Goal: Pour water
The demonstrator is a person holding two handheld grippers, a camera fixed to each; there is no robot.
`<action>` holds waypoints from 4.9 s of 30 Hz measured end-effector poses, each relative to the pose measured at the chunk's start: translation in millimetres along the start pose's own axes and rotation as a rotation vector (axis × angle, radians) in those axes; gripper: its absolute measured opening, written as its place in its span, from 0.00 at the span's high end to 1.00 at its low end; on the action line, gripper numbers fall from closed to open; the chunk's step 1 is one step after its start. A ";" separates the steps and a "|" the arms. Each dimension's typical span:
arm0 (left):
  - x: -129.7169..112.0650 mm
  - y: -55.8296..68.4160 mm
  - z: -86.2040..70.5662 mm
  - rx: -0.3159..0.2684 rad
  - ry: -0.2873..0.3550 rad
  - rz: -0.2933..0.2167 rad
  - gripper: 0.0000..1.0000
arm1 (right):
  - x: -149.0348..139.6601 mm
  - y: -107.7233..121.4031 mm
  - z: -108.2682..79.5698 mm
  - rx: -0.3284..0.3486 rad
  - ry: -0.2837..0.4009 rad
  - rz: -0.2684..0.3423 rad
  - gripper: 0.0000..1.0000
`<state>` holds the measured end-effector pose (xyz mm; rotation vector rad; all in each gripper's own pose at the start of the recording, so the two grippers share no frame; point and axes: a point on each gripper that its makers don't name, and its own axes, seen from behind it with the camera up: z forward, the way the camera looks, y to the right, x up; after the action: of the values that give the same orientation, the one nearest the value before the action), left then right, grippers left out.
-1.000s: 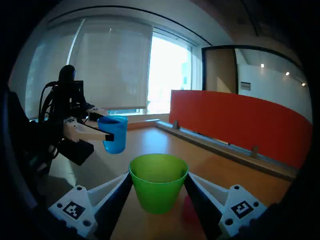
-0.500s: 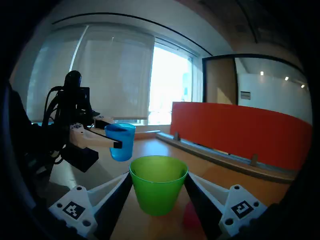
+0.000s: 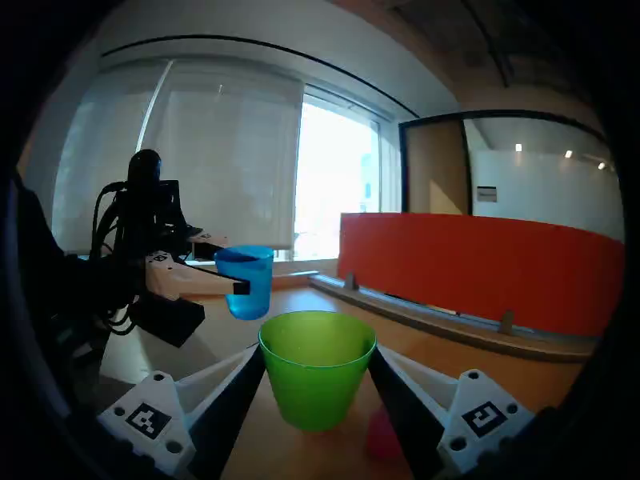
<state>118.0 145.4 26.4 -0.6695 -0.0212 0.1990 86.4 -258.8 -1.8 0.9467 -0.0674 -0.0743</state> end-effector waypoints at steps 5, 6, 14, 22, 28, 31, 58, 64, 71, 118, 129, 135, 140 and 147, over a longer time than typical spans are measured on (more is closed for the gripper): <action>5.4 -0.9 4.0 0.000 0.008 0.033 0.15 | 0.3 -3.7 0.8 0.017 -0.001 0.012 0.09; 6.7 -1.1 4.8 0.000 0.010 0.042 0.15 | 0.5 -4.7 1.0 0.022 -0.001 0.013 0.09; 17.4 -3.9 10.7 0.012 0.009 0.128 0.15 | -3.6 -12.0 3.5 0.049 -0.013 0.003 0.09; 30.5 -3.8 16.4 0.015 0.007 0.222 0.16 | -4.0 -21.8 8.8 0.086 -0.012 0.029 0.09; 39.8 -7.3 19.4 0.032 0.010 0.292 0.16 | -5.9 -29.1 13.4 0.107 -0.020 0.025 0.09; 44.8 -9.3 20.6 0.039 0.012 0.326 0.15 | -5.7 -31.9 15.4 0.116 -0.023 0.024 0.10; 78.5 -2.3 13.8 0.067 0.049 0.594 0.16 | -1.9 -51.4 36.4 0.212 -0.030 0.045 0.10; 81.8 -1.9 14.4 0.065 0.062 0.630 0.16 | -0.2 -53.1 39.5 0.226 -0.032 0.043 0.09; 83.0 2.8 18.2 0.054 0.077 0.691 0.16 | -0.3 -55.5 43.1 0.243 -0.035 0.043 0.10; 91.0 19.7 32.4 0.062 0.117 0.935 0.16 | 5.8 -60.8 45.5 0.267 -0.040 0.015 0.09; 92.0 20.5 31.8 0.069 0.118 0.974 0.16 | 7.7 -59.8 44.1 0.266 -0.039 0.005 0.09; 94.5 22.5 30.9 0.073 0.123 1.004 0.15 | 8.6 -58.5 43.5 0.263 -0.038 0.003 0.10; 97.3 24.7 30.5 0.069 0.127 1.025 0.15 | 8.9 -59.2 42.9 0.263 -0.038 -0.001 0.10; 102.3 24.1 28.6 0.080 0.136 1.053 0.16 | 8.7 -59.1 43.7 0.260 -0.035 -0.007 0.10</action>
<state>211.6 200.8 29.4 -0.5593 0.4768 1.1580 89.2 -329.3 -24.1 1.2052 -0.1080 -0.0902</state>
